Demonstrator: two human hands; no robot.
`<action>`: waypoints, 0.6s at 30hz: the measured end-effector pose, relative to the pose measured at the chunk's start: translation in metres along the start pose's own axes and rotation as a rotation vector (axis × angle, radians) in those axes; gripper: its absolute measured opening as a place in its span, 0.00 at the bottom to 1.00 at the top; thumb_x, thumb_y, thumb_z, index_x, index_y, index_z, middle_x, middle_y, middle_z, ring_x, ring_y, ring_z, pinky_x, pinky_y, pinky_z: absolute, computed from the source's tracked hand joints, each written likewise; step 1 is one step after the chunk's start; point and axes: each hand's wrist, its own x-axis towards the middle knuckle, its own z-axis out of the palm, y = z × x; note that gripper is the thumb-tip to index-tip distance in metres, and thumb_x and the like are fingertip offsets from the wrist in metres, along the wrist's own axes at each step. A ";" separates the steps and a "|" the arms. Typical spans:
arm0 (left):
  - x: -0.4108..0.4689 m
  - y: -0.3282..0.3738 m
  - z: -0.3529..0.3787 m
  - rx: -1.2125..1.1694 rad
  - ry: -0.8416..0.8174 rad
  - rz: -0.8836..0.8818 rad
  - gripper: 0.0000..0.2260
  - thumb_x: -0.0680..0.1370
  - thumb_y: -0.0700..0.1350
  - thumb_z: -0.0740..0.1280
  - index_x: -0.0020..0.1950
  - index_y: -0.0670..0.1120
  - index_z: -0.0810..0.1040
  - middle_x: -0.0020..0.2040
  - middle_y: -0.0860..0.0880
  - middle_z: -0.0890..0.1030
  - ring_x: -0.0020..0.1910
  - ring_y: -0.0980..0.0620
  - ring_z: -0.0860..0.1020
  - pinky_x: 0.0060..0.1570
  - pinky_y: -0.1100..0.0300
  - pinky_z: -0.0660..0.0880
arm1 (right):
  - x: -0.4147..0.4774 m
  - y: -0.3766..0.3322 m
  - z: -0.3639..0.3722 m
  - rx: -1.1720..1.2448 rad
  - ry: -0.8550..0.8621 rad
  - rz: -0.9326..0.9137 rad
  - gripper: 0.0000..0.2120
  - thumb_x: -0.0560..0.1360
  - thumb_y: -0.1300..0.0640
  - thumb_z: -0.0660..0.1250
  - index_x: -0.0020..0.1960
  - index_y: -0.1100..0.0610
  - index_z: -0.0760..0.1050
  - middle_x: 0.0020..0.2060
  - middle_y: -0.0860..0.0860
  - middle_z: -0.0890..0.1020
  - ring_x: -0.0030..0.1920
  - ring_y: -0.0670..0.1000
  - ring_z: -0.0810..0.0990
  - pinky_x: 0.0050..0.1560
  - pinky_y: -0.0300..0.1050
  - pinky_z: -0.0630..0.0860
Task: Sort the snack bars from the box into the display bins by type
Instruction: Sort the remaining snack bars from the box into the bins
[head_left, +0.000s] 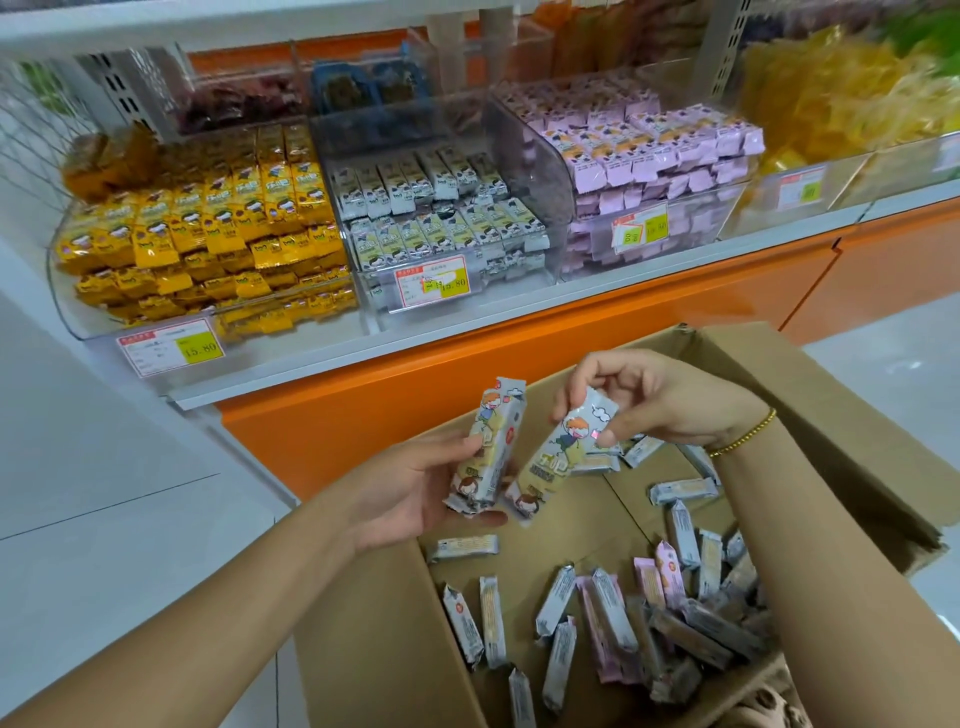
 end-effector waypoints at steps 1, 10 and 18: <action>0.000 0.000 0.001 0.020 -0.032 -0.017 0.19 0.71 0.45 0.69 0.63 0.47 0.76 0.53 0.40 0.82 0.51 0.42 0.81 0.51 0.47 0.80 | 0.001 0.003 0.001 -0.002 -0.019 -0.004 0.22 0.67 0.78 0.66 0.50 0.54 0.79 0.53 0.54 0.81 0.54 0.54 0.78 0.47 0.41 0.80; 0.008 -0.007 0.009 0.066 0.197 0.111 0.21 0.68 0.35 0.69 0.60 0.44 0.75 0.48 0.44 0.84 0.45 0.47 0.83 0.39 0.57 0.82 | 0.022 0.013 0.013 0.088 0.180 0.055 0.12 0.70 0.72 0.67 0.51 0.61 0.74 0.55 0.59 0.78 0.53 0.54 0.82 0.46 0.43 0.82; 0.014 0.021 0.007 0.588 0.680 0.632 0.22 0.70 0.39 0.74 0.58 0.57 0.75 0.40 0.62 0.84 0.38 0.63 0.82 0.32 0.72 0.73 | 0.067 0.001 0.058 -0.276 0.760 0.164 0.18 0.71 0.45 0.71 0.47 0.58 0.70 0.38 0.54 0.82 0.39 0.52 0.84 0.43 0.50 0.82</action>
